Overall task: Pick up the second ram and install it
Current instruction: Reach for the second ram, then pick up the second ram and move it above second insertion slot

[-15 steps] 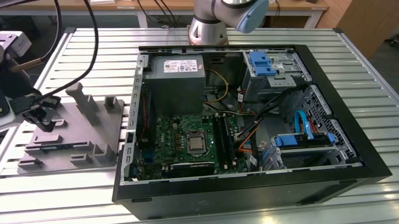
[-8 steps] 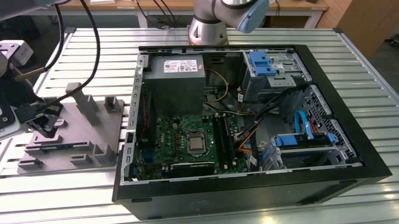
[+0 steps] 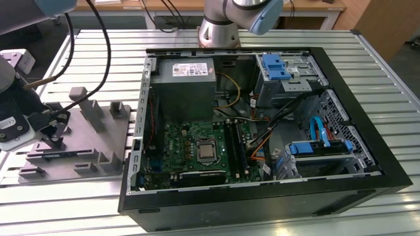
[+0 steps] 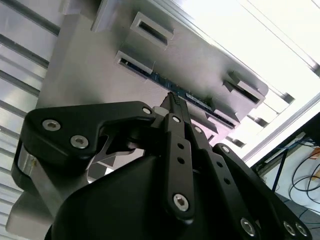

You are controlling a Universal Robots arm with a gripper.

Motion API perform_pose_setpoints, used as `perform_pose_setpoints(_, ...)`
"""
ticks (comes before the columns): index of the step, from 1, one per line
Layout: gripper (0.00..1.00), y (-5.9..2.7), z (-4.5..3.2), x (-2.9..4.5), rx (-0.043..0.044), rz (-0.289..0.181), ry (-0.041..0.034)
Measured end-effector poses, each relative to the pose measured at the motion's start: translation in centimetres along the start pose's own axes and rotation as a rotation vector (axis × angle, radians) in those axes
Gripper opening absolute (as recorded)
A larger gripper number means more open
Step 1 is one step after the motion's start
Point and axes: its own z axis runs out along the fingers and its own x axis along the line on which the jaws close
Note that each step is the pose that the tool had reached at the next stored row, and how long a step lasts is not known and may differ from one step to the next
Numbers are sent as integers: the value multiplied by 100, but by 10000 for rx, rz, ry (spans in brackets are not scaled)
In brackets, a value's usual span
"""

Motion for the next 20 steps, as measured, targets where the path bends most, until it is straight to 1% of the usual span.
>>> perform_pose_setpoints(10,10,-4,175,25,0,-1,0)
perform_pose_setpoints(20,10,-3,183,26,0,-1,0)
